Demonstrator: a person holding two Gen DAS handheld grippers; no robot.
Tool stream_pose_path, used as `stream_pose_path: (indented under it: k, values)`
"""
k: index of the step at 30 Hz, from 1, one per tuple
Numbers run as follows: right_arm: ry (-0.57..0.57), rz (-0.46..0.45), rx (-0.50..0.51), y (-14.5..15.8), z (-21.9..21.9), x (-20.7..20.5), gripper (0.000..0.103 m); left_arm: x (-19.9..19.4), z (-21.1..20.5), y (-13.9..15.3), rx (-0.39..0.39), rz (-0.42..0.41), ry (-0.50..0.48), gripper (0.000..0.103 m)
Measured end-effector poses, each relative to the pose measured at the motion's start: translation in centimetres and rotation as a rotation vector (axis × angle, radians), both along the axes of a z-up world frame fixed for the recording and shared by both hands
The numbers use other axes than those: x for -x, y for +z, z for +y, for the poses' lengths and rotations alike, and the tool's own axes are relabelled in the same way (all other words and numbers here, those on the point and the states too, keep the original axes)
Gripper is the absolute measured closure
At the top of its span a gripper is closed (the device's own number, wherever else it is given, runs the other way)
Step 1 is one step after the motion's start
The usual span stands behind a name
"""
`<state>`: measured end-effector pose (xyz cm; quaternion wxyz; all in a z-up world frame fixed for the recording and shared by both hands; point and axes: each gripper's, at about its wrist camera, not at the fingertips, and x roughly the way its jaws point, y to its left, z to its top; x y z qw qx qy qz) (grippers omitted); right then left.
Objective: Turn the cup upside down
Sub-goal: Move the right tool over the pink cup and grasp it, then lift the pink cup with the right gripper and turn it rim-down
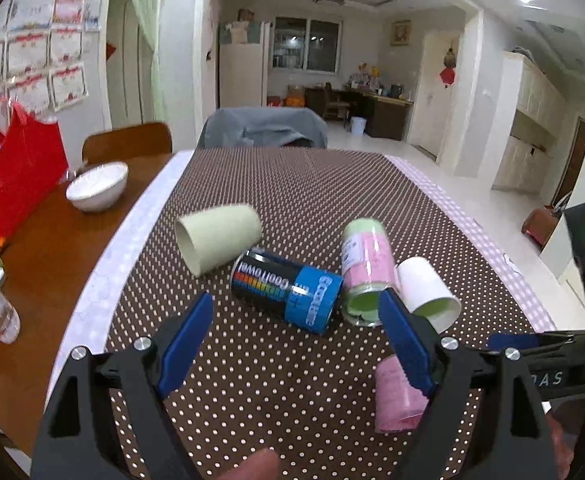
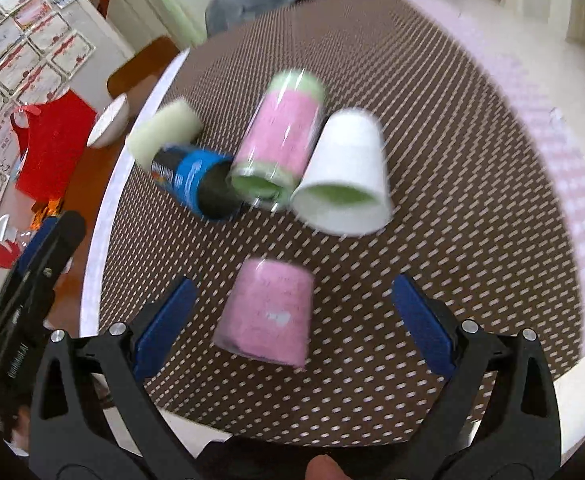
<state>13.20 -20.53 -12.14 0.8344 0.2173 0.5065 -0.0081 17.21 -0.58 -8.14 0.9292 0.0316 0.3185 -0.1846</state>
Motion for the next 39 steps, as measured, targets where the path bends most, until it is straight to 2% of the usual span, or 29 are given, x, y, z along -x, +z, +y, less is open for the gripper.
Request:
stream_pose_path:
  k: [5,7,9,12,16,22,28,29,31,35,39]
  values:
    - [0.063,0.056,0.043,-0.8,1.7,-1.4,0.006,-0.2,1.4,-1.6,0.009,0.045,0.077,0.020]
    - [0.085,0.082,0.013,-1.4,1.8,-1.7,0.009,-0.1,1.8,-2.2,0.008,0.062,0.117,0.020]
    - [0.104,0.115,-0.038,-2.2,1.7,-2.1,0.016,0.1,2.1,-2.6,0.005,0.072,0.151,0.020]
    - [0.124,0.156,-0.117,-3.3,1.2,-2.6,0.022,0.4,1.8,-3.1,-0.004,0.090,0.192,0.020]
    - [0.170,0.191,-0.209,-4.3,0.2,-3.1,0.024,1.0,0.7,-3.2,-0.025,0.098,0.243,0.020]
    - [0.237,0.224,-0.266,-5.4,-0.3,-4.1,0.026,1.8,-0.8,-3.0,-0.079,0.101,0.348,0.020]
    - [0.273,0.250,-0.277,-5.9,-0.3,-5.8,0.027,2.1,-0.8,-3.0,-0.100,0.117,0.408,0.020]
    - [0.276,0.249,-0.264,-5.8,-0.2,-6.0,0.027,2.1,-0.7,-3.1,-0.098,0.118,0.412,0.020]
    - [0.284,0.246,-0.235,-5.9,0.5,-6.3,0.037,1.8,-0.5,-3.4,-0.102,0.133,0.415,0.020]
    - [0.266,0.237,-0.229,-5.9,1.4,-5.6,0.037,1.6,-0.2,-4.2,-0.091,0.160,0.362,0.020]
    - [0.170,0.223,-0.245,-5.9,1.0,-4.4,0.037,1.3,-0.1,-4.7,-0.101,0.168,0.267,0.020]
